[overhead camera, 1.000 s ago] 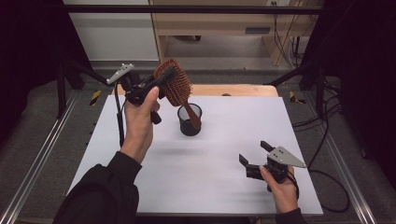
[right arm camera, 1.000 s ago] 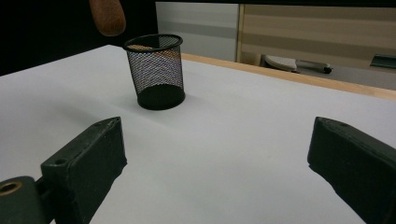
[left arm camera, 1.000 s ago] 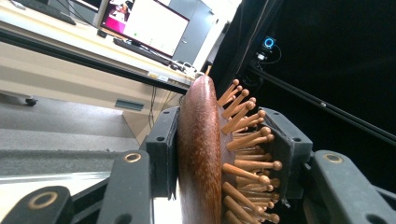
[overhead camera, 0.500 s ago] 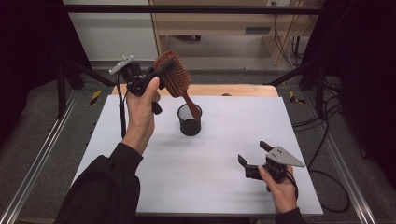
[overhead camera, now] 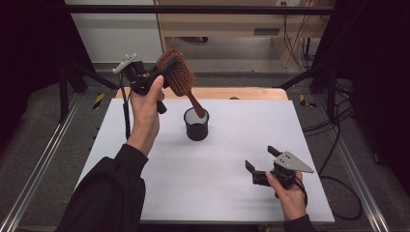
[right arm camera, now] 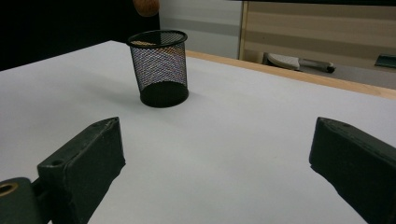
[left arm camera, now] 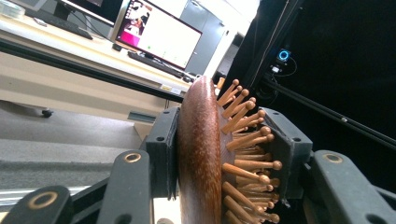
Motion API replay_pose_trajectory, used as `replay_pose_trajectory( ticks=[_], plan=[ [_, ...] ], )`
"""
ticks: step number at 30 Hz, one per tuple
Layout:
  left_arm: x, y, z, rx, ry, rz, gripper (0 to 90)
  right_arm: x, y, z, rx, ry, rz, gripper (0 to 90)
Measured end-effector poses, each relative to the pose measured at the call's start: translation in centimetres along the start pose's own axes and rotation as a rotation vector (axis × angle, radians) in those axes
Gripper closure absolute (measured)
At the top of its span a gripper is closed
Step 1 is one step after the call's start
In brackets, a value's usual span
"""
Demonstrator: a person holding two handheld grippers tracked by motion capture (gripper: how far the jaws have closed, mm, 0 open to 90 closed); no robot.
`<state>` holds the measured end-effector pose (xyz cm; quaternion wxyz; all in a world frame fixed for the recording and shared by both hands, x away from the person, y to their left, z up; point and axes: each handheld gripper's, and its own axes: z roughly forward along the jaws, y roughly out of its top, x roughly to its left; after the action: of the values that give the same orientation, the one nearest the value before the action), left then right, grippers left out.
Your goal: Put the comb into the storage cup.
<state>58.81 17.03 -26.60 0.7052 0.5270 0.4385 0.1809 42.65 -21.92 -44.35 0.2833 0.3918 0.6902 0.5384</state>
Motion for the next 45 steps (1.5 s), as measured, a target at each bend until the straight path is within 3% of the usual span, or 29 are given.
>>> replay_pose_trajectory(
  ticks=[33, 45],
  plan=[
    [0.7, -0.6, 0.8, 0.010, 0.018, 0.028, 51.6, 0.0, -0.1, 0.2, 0.005, 0.012, -0.006, 3.5],
    [0.9, -1.9, 1.4, 0.039, 0.035, 0.049, 51.6, 0.1, -0.1, 0.2, 0.009, 0.015, -0.008, 3.5]
  ],
)
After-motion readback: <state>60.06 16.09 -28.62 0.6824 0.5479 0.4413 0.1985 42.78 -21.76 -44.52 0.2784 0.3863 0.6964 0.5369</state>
